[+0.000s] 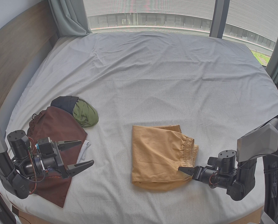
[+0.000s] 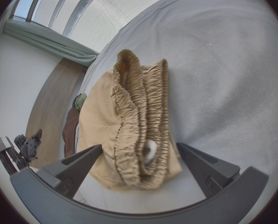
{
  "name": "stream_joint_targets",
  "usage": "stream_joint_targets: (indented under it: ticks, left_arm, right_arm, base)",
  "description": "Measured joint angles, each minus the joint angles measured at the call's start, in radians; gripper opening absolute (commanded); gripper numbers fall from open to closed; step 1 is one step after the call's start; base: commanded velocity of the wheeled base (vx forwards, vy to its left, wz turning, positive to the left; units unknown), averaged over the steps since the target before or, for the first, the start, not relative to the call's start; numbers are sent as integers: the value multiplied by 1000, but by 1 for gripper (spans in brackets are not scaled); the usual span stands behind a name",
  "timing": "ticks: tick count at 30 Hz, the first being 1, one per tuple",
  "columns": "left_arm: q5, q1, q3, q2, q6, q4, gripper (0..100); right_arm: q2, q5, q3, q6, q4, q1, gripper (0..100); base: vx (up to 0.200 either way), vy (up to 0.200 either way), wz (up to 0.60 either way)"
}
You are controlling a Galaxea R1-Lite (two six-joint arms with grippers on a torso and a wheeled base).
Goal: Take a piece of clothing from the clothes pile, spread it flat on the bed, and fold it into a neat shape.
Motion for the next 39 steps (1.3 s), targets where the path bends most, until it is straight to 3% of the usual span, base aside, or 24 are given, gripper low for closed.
stream_joint_targets:
  ticks: [8,16,17,39]
  left_arm:
    - [0,1,0,0,0,0,100]
    - [0,1,0,-2,0,0,100]
    - [0,1,0,-2,0,0,100]
    - [1,-4,3,-3,0,0,100]
  right_arm:
    - [13,5,-72,56,3,67,100]
    - [19,1,-98,56,3,67,100]
    - [19,0,-99,56,3,67,0]
    - [16,-1,-95,56,-1,75,0]
  base:
    - [0,0,0]
    - [0,0,0]
    - [0,0,0]
    - [0,0,0]
